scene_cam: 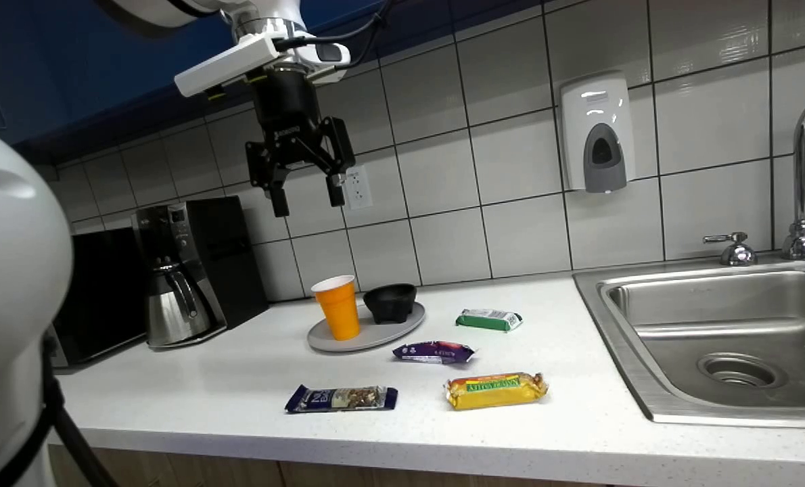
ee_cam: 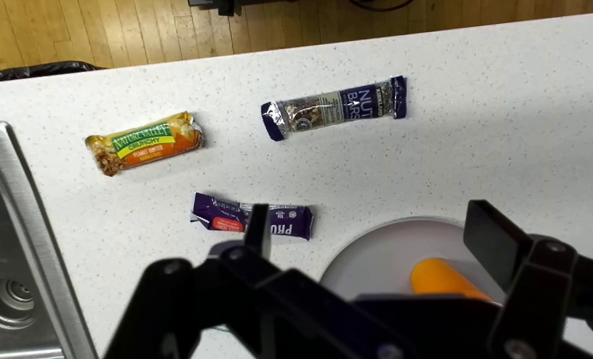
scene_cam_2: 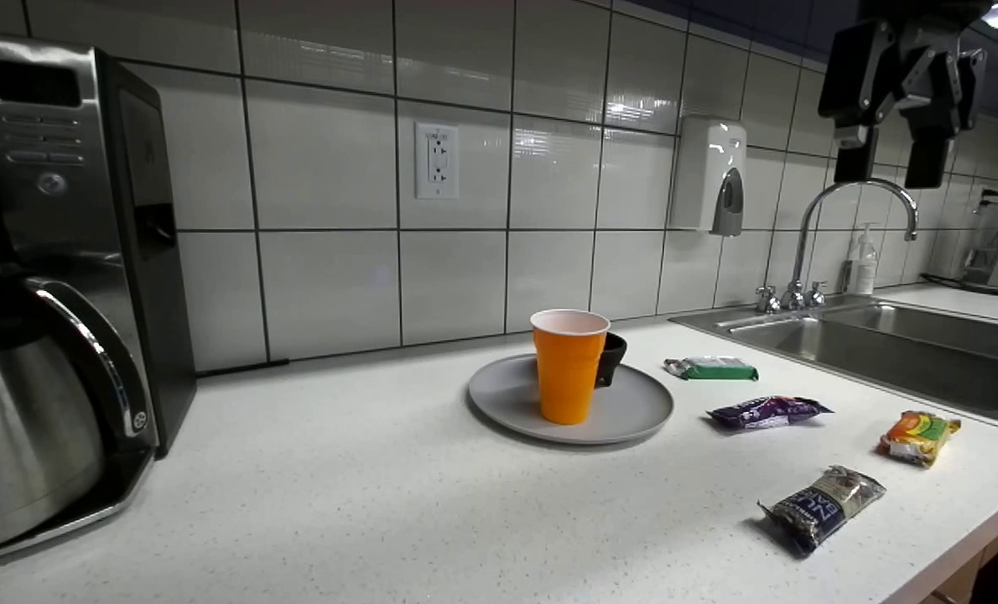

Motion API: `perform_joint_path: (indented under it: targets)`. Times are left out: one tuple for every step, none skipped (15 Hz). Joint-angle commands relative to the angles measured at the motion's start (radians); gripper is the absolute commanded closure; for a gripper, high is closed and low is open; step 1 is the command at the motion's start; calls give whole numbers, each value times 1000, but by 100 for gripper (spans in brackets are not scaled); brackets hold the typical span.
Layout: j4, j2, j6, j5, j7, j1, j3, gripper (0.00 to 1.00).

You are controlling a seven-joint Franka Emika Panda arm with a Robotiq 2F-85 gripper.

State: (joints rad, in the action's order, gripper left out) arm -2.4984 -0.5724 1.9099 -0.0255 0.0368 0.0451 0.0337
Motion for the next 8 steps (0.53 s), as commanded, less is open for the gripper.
perform_joint_path:
  targets:
    - [2,1,-2,9,-8,-18,-15,0]
    - [2,1,-2,9,-8,-18,-15,0]
    - [2,1,-2,9,-8,-18,-15,0]
    - [2,1,-2,9,-8,-18,-15,0]
    - [2,1,-2,9,-8,-18,-15,0]
    - [2,1,-2,9,-8,-18,-15,0]
    - [3,15,5,11,-7,-18,-15,0]
    - [1,27,20,20,-18,-12,-9,0]
